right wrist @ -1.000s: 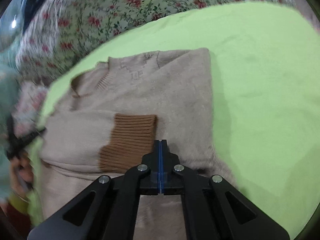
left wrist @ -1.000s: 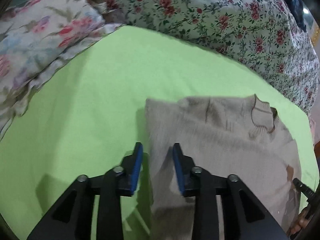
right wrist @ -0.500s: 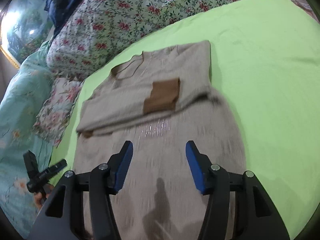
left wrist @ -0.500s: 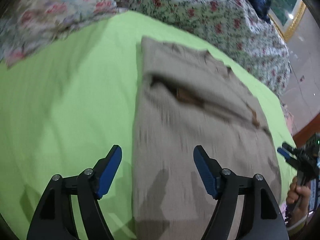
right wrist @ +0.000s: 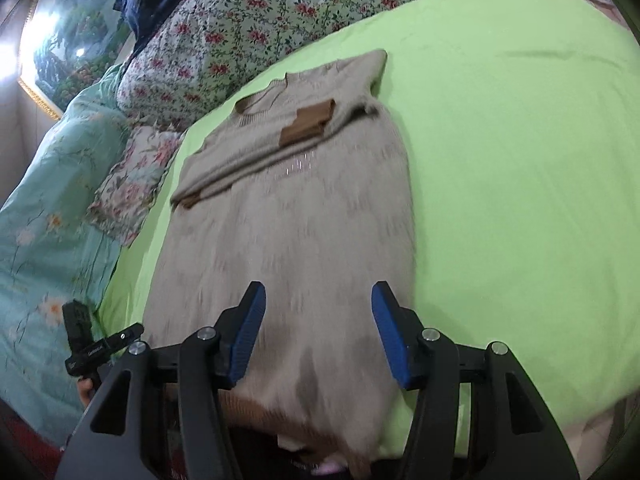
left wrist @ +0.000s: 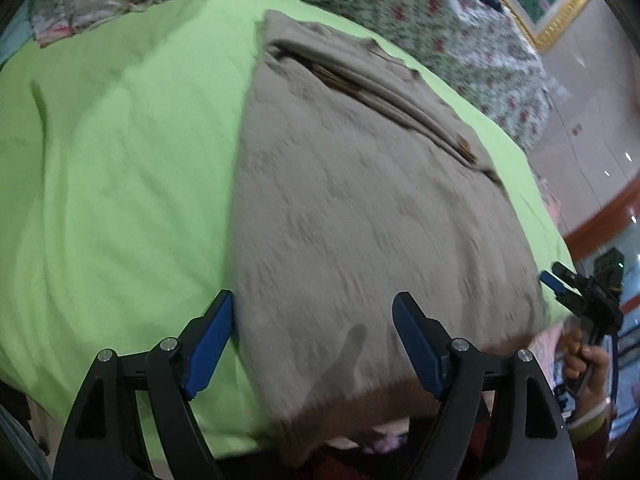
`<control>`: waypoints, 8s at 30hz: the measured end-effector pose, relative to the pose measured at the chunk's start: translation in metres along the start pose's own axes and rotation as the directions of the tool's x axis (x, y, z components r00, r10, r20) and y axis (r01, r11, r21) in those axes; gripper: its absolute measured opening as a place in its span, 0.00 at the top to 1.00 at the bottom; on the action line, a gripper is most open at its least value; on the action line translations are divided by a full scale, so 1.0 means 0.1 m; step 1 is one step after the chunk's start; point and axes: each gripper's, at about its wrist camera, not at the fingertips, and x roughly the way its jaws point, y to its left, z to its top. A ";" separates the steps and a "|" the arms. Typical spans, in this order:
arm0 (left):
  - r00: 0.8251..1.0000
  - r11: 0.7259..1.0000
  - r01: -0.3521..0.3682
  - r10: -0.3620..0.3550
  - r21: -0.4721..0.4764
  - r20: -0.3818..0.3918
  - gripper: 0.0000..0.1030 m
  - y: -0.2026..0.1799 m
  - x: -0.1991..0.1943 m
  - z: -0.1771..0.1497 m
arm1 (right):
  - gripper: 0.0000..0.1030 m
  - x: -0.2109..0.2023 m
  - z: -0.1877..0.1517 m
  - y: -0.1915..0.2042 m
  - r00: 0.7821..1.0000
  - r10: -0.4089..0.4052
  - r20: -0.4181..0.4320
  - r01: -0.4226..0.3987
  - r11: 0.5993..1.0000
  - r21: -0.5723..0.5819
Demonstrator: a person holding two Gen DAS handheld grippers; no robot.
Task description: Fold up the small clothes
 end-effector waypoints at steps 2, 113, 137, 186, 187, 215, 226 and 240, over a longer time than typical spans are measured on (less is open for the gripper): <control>0.999 0.999 0.038 -0.038 0.002 -0.012 0.22 -0.02 -0.03 -0.11 | 0.45 -0.08 -0.12 -0.06 1.000 0.009 -0.022 -0.009 1.000 -0.006; 0.971 0.977 -0.211 0.210 0.002 0.118 0.83 -0.13 1.74 3.53 | 0.73 1.94 2.89 -0.42 0.985 -0.130 0.112 0.123 0.990 0.063; 0.978 0.974 0.100 -0.059 -0.202 0.200 0.42 -0.53 0.76 1.14 | 0.65 1.15 1.21 0.49 0.993 0.065 0.099 -0.064 0.998 -0.009; 0.959 0.993 0.115 -0.119 0.033 0.258 0.90 -1.68 1.25 1.99 | 0.40 1.40 2.12 0.39 0.965 0.260 -0.036 -0.260 0.966 0.004; 0.965 0.993 0.111 -0.118 0.042 0.233 0.90 -1.72 1.36 1.97 | 0.39 1.47 2.18 0.44 0.958 0.281 -0.052 -0.282 0.960 -0.003; 0.975 0.941 0.155 -0.195 0.301 0.108 0.89 -2.71 1.72 1.68 | 0.83 1.70 2.93 0.68 0.966 0.247 -0.079 -0.256 0.956 -0.143; 0.982 0.935 0.190 -0.183 0.300 -0.049 0.89 -3.09 2.50 1.45 | 0.83 1.73 2.74 -0.35 0.994 0.066 -0.084 -0.070 0.997 -0.044; 0.963 0.909 0.269 -0.256 0.317 -0.084 0.41 -3.10 2.16 1.36 | 0.19 1.40 2.62 -0.36 1.000 0.012 -0.011 -0.013 0.999 -0.038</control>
